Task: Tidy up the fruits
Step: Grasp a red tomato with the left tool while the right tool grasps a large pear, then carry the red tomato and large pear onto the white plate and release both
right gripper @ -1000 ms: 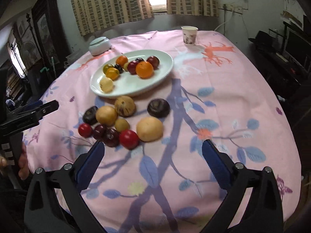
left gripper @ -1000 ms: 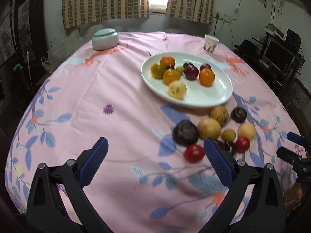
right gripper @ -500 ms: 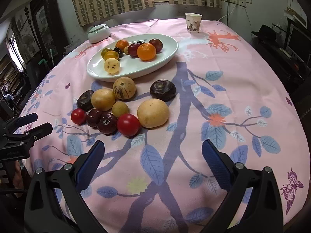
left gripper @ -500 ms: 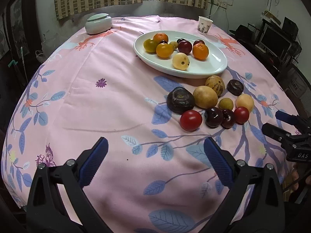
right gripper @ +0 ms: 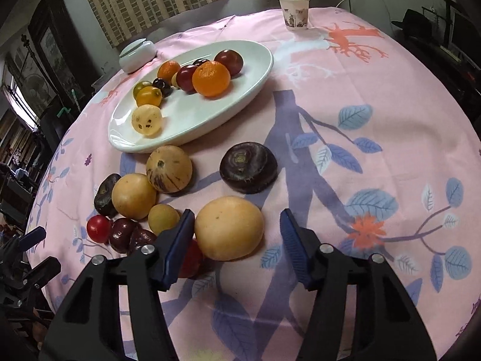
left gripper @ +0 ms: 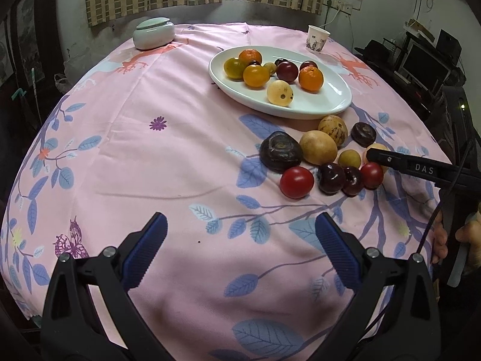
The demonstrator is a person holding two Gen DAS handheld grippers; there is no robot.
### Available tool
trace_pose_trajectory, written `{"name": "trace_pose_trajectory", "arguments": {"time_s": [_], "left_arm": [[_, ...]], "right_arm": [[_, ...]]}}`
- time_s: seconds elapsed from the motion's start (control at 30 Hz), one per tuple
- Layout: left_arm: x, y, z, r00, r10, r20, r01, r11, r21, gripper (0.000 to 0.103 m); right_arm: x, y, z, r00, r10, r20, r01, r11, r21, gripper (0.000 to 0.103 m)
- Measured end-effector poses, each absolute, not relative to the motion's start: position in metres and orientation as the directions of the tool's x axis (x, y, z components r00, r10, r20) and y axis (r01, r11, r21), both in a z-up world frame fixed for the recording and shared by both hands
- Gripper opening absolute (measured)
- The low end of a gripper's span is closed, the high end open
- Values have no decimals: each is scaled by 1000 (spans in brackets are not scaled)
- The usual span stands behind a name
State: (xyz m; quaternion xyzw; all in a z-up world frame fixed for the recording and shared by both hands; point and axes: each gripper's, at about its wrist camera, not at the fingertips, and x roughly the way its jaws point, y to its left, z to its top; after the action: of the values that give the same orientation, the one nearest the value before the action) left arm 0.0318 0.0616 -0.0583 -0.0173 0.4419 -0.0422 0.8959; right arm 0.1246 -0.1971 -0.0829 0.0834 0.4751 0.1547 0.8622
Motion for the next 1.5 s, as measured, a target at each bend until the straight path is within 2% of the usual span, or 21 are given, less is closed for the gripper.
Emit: {"name": "trace_pose_trajectory", "arguments": {"time_s": [0.17, 0.43, 0.5, 0.53, 0.57, 0.6, 0.63, 0.7, 0.73, 1.27, 1.5], "left_arm": [[42, 57, -62, 588, -105, -802, 74, 994, -76, 100], [75, 38, -83, 557, -96, -825, 74, 995, -66, 100], [81, 33, -91, 545, -98, -833, 76, 995, -67, 97], [84, 31, -95, 537, -91, -839, 74, 995, -61, 87], [85, 28, -95, 541, -82, -837, 77, 996, -48, 87], [86, 25, -93, 551, -87, -830, 84, 995, -49, 75], [87, 23, -92, 556, -97, -825, 94, 994, -53, 58], [90, 17, -91, 551, -118, -826, 118, 991, -63, 44], [90, 15, -91, 552, -131, -823, 130, 989, -71, 32], [57, 31, -57, 567, -231, -790, 162, 972, -168, 30], [61, 34, -46, 574, -233, -785, 173, 971, -163, 30]], "right_arm": [[91, -203, -54, 613, 250, -749, -182, 968, 175, 46], [58, -244, -60, 580, 271, -768, -105, 960, 259, 46], [53, -249, -63, 573, 276, -772, -95, 958, 272, 46], [52, -251, -63, 573, 279, -771, -92, 956, 278, 46], [51, -251, -63, 574, 289, -766, -95, 953, 288, 46], [50, -252, -62, 576, 296, -762, -97, 950, 296, 46], [50, -251, -61, 579, 303, -757, -101, 948, 302, 46], [49, -248, -60, 580, 317, -750, -115, 944, 309, 46], [48, -246, -59, 579, 323, -748, -124, 942, 311, 46], [45, -197, -42, 561, 388, -731, -255, 921, 293, 46], [53, -186, -36, 563, 391, -728, -287, 919, 272, 46]]}}
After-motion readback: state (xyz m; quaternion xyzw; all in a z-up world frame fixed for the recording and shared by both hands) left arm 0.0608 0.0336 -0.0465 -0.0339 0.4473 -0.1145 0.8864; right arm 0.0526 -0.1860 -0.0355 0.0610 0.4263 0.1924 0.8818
